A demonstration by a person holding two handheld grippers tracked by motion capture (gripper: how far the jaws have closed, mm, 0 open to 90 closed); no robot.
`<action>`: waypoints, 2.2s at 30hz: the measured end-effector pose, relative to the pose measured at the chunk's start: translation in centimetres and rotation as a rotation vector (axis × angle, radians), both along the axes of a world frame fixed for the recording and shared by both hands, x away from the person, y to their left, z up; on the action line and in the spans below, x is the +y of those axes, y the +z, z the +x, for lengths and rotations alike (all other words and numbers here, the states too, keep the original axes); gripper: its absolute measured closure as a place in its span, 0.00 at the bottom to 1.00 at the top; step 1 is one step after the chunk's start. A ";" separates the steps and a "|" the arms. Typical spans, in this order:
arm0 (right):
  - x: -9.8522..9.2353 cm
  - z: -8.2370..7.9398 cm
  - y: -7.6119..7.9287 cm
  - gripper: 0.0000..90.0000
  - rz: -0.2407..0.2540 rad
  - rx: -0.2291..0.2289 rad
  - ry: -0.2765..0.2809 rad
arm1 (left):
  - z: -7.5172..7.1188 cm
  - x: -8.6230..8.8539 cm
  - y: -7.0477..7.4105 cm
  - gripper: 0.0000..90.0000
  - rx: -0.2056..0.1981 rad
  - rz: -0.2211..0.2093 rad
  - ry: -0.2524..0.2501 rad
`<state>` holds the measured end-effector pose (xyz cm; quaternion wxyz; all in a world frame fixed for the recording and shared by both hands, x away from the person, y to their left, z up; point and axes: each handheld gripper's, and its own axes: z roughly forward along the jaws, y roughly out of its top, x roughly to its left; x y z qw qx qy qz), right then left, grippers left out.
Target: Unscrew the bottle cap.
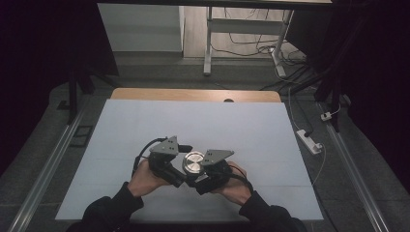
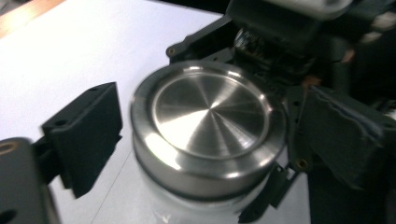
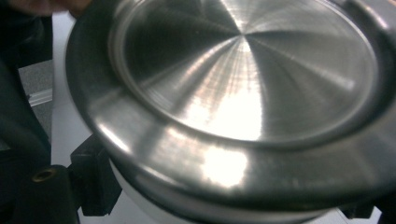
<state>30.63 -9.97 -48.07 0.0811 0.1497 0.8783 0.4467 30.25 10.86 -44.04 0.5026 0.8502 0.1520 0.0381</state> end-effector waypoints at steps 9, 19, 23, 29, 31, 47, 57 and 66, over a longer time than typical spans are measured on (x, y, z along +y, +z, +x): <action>0.5 -0.9 0.0 0.16 -0.001 0.029 0.168 | -0.5 1.9 0.5 0.05 -0.099 0.090 -0.222; 0.9 -1.9 0.1 0.16 -0.018 0.001 0.294 | -1.3 0.7 -0.1 0.21 -0.109 0.107 -0.311; 0.7 -1.4 0.2 0.16 -0.010 -0.003 0.218 | -1.2 0.2 0.0 0.21 -0.092 0.096 -0.182; 0.1 -0.3 0.3 0.16 0.010 0.016 0.018 | -1.3 -1.4 -0.3 0.21 -0.062 0.055 0.098; -0.1 -0.1 0.3 0.16 0.006 0.012 -0.006 | -1.1 -1.6 -0.5 0.19 -0.045 0.024 0.097; 0.5 -1.0 0.3 0.16 0.001 0.017 0.155 | -0.7 0.6 0.1 0.10 -0.083 0.124 -0.192; 0.6 -1.2 0.2 0.16 -0.012 0.002 0.167 | -1.1 -0.3 -0.2 0.21 -0.088 0.110 -0.117; 0.1 -0.4 0.1 0.16 0.009 0.027 0.048 | -1.2 -0.5 0.3 0.21 -0.069 0.043 0.033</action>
